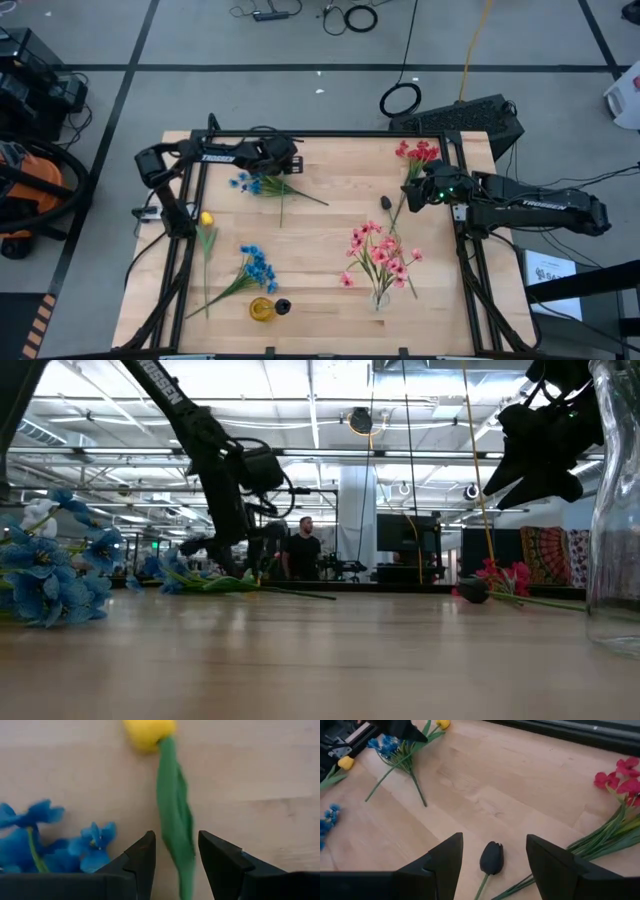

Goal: Sort flowers into vase by color
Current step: Put the top yellow tulip into the transparent vase

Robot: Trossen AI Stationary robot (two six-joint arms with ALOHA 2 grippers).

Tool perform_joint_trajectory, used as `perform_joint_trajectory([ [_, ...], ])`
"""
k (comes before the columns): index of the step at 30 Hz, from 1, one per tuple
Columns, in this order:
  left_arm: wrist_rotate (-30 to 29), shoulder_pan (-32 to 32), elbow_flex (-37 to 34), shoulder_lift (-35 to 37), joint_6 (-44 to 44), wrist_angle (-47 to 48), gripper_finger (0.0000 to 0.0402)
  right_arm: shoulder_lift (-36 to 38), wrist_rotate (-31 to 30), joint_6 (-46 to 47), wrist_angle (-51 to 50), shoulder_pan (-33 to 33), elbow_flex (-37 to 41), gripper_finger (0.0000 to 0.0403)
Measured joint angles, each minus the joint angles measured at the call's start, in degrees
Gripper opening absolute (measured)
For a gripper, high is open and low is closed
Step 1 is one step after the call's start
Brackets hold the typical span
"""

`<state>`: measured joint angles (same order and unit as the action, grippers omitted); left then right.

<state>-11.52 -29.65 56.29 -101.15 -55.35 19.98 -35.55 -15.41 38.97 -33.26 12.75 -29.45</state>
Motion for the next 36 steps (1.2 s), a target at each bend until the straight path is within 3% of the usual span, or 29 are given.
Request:
perform_joint_trajectory([
  [6,3.5,0.0,0.0,-1.9,-0.8,-0.1,0.0133,0.0,0.8,2.1,0.0,0.0,0.0,0.0210],
  [12,6.6,0.1,0.0,0.0,6.9,-0.2,0.0017,0.0,0.7,5.4,0.0,0.0,0.0,0.0210],
  [18,8.2,-0.1,0.0,8.4,17.7,-5.2,0.0012,0.0,0.5,1.1,-1.2,0.0,0.0,0.0210],
  [24,10.6,0.0,0.1,20.9,24.7,-15.7,0.0010,0.0,0.5,7.3,-1.4,0.0,0.0,0.0210],
  [29,19.9,0.0,0.0,28.1,37.0,-18.4,0.0010,0.0,0.5,12.9,-1.4,0.0,0.0,0.0210],
  [36,25.1,4.6,0.0,30.9,38.4,-27.9,0.0010,0.0,0.5,16.6,-1.6,0.0,0.0,0.0210],
])
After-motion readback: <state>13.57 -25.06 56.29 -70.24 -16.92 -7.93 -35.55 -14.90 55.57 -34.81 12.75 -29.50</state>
